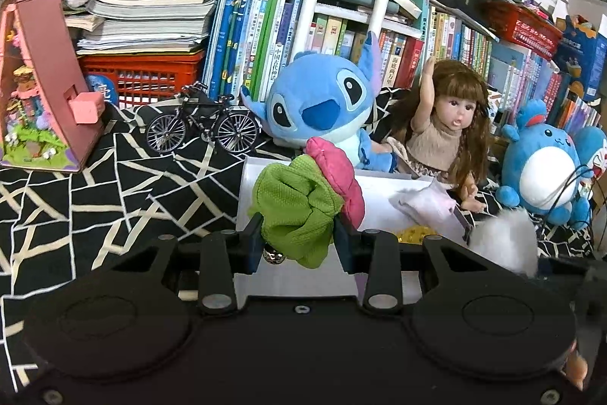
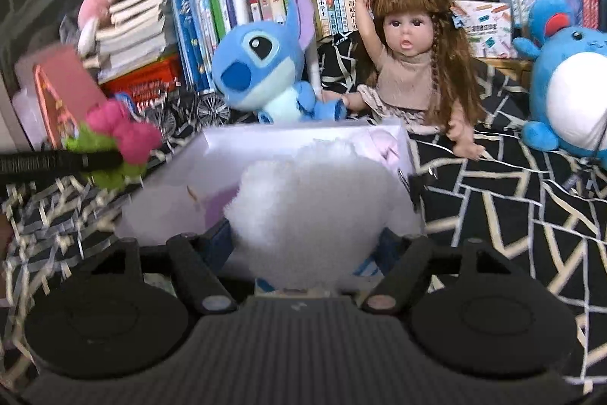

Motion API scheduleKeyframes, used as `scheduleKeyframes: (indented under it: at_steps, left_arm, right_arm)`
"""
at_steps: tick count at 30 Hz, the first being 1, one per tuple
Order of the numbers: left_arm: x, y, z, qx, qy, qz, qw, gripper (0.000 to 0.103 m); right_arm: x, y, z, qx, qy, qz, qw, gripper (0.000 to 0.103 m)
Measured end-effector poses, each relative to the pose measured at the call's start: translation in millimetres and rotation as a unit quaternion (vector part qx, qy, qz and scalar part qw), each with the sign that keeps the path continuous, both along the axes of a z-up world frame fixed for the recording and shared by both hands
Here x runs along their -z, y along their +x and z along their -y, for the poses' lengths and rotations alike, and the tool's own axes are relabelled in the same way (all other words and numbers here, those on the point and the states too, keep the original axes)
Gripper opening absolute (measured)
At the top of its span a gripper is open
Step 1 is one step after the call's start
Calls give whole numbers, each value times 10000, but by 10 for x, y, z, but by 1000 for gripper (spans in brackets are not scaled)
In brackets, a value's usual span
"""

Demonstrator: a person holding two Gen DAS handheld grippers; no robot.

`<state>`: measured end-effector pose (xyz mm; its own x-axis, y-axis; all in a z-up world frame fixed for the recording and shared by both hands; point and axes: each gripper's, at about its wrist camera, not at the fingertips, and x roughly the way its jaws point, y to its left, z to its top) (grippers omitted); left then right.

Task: Organize soft objects
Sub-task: 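Carry the green scrunchie and white pom into the white box with both grippers, then open both grippers to release the pom and scrunchie in the box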

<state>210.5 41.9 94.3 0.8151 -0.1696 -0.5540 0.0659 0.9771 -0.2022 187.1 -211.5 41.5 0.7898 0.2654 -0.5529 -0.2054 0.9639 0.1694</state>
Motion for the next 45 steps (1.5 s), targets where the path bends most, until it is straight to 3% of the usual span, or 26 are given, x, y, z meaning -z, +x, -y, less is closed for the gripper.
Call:
scheduleKeyframes:
  at_steps: [6, 16, 35, 43, 45]
  left_arm:
    - [50, 379, 33, -61, -37, -288, 9996, 36]
    - [345, 753, 47, -41, -133, -818, 9966, 36]
    - [586, 871, 114, 50, -51, -1096, 9939, 39]
    - [548, 838, 137, 85, -22, -1021, 9947, 51]
    - [521, 815, 135, 89, -23, -966, 9953, 59]
  right_arm:
    - [-100, 670, -6, 70, 474, -615, 9970, 75]
    - [74, 1199, -232, 154, 290, -1024, 9942, 75]
    - [341, 1393, -213, 362, 323, -1325, 9900, 73]
    - [292, 1346, -187, 383, 407, -1214, 9910, 75]
    - [266, 1319, -179, 379, 415, -1148, 9918, 76]
